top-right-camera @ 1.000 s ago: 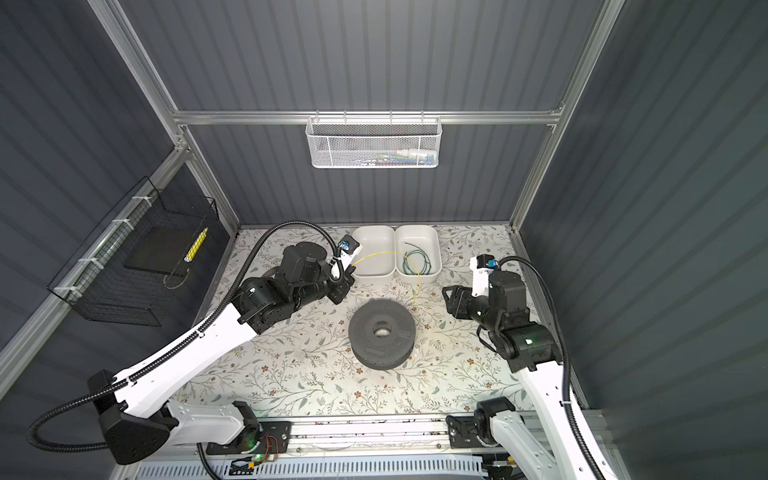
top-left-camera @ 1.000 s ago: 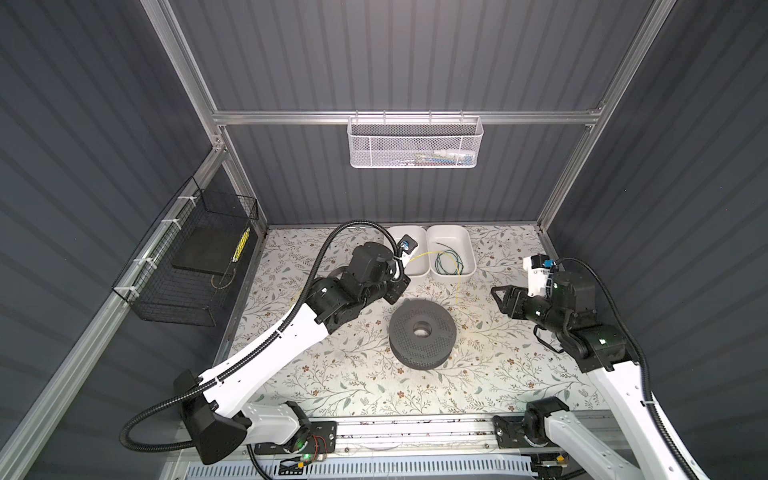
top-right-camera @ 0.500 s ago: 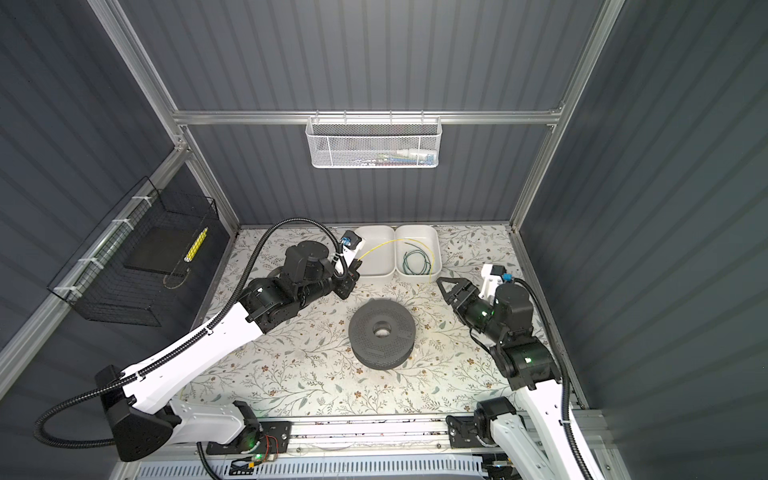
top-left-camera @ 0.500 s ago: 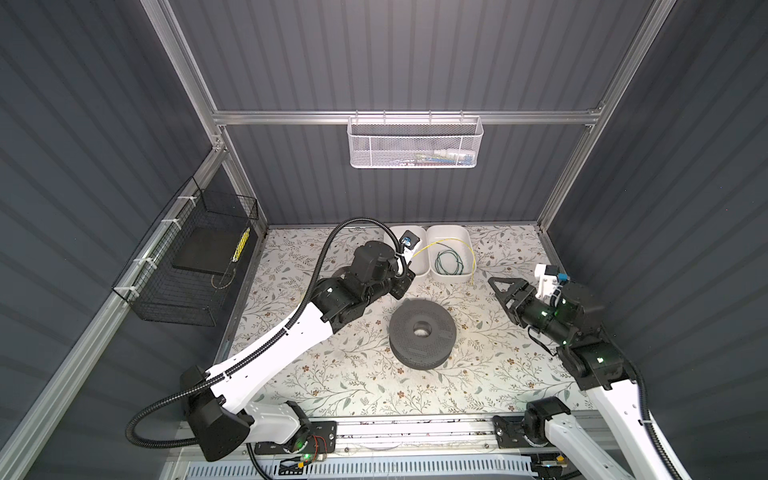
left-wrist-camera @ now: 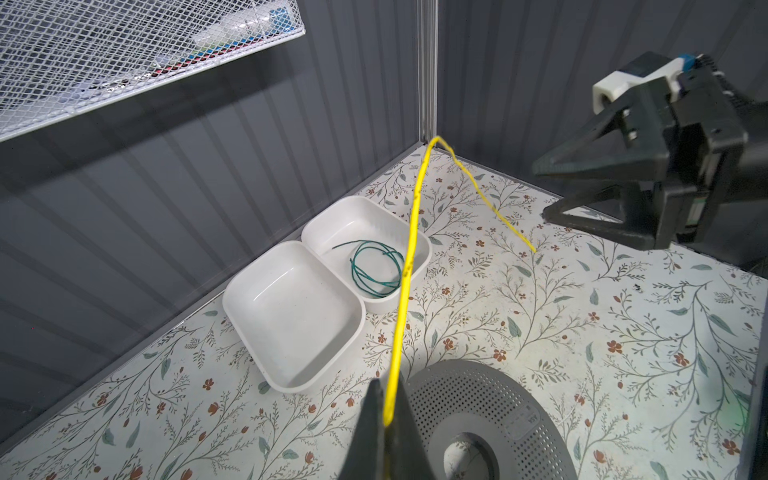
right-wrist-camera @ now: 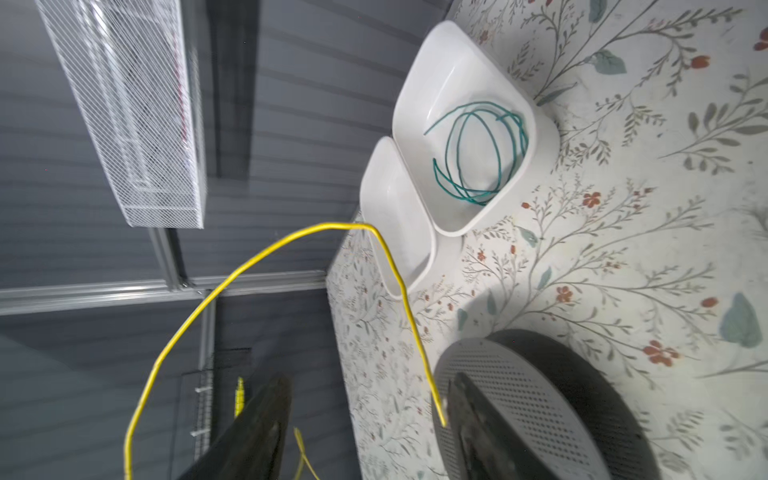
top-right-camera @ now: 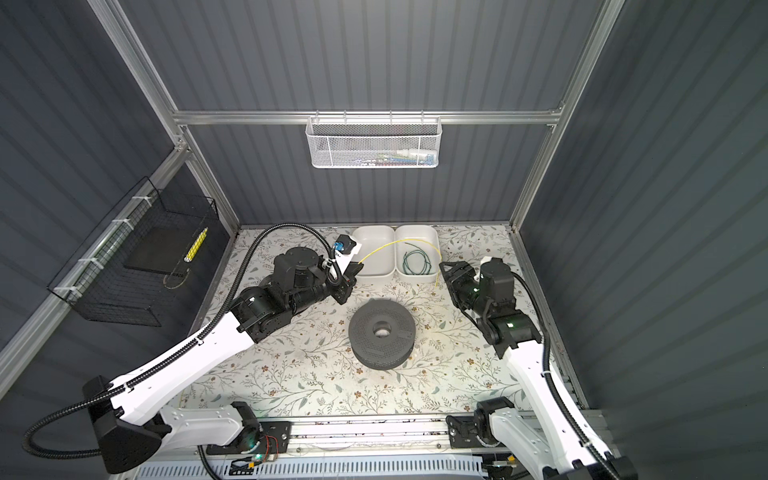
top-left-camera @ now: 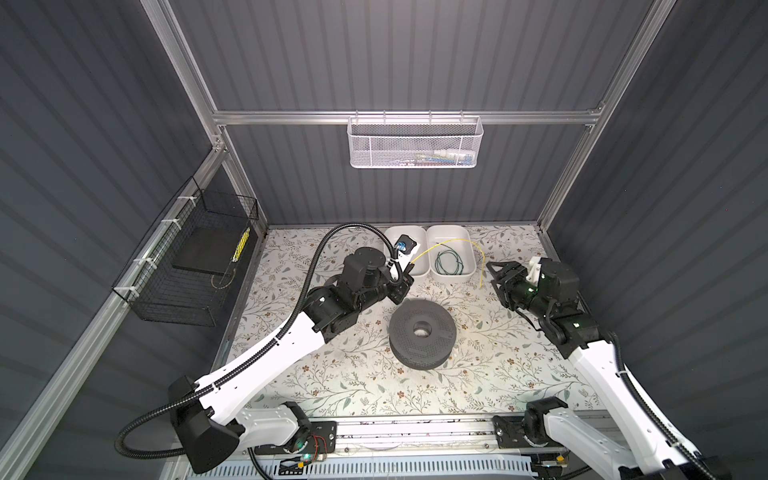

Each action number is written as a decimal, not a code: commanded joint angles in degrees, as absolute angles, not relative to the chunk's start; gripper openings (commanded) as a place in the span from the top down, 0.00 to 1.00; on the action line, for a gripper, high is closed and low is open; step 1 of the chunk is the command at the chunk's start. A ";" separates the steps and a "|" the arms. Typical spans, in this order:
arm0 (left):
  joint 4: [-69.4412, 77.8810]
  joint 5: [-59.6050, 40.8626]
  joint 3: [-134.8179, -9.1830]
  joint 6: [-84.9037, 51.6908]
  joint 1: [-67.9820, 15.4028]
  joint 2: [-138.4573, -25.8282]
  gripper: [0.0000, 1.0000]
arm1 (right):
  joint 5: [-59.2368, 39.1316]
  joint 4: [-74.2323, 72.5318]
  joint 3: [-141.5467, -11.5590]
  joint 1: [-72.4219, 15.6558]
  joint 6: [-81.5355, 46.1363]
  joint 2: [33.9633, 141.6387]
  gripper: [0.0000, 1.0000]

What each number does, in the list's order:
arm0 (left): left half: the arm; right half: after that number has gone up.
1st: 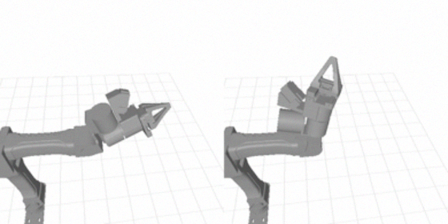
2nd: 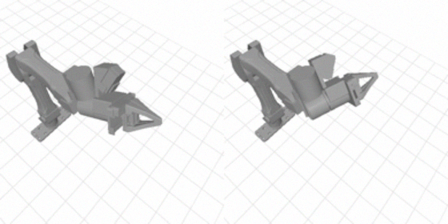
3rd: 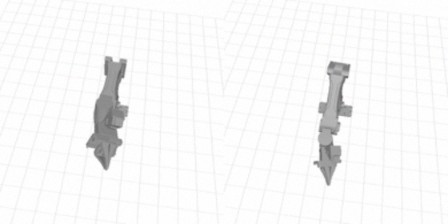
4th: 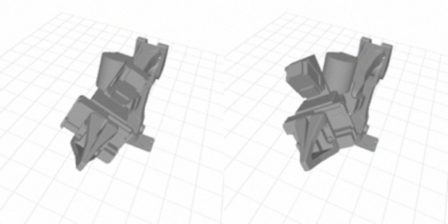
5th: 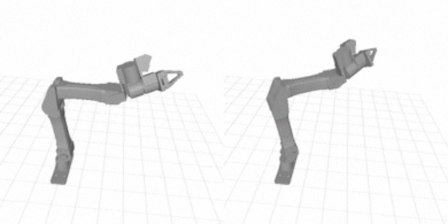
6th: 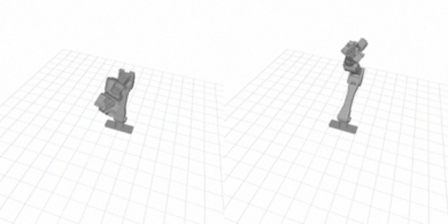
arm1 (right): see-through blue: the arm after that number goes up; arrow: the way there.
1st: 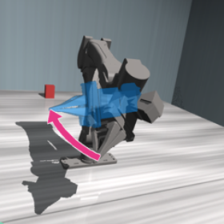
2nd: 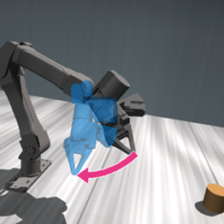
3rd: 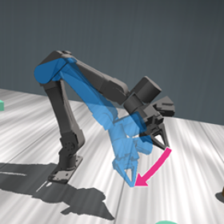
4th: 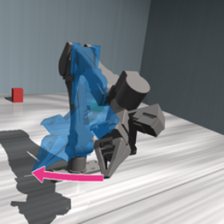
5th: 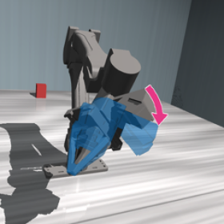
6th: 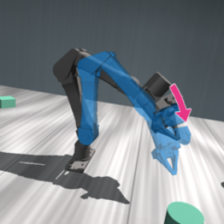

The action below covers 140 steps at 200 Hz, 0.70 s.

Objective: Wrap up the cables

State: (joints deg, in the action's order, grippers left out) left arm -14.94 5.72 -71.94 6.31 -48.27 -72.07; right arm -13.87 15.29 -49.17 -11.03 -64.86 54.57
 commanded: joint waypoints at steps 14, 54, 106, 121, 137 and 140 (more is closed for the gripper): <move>-15.25 3.97 -73.54 5.54 -47.99 -70.67 1.00 | -20.91 24.64 -53.96 -11.07 -46.88 58.85 0.46; -15.66 3.78 -73.87 5.45 -47.96 -70.20 1.00 | -21.80 28.08 -56.94 -11.07 -41.56 62.85 0.58; -16.31 3.87 -73.82 5.39 -47.94 -69.06 1.00 | -21.00 28.02 -55.42 -11.07 -39.66 62.53 0.87; -16.87 4.04 -74.26 5.54 -47.97 -69.01 1.00 | -21.26 27.74 -54.91 -11.07 -39.50 62.17 0.95; -16.84 4.13 -74.19 5.67 -47.99 -68.79 1.00 | -21.18 27.78 -54.67 -11.12 -38.88 61.78 0.96; -16.80 4.13 -74.18 5.68 -47.92 -68.75 1.00 | -21.26 27.85 -54.60 -11.08 -38.70 61.79 0.96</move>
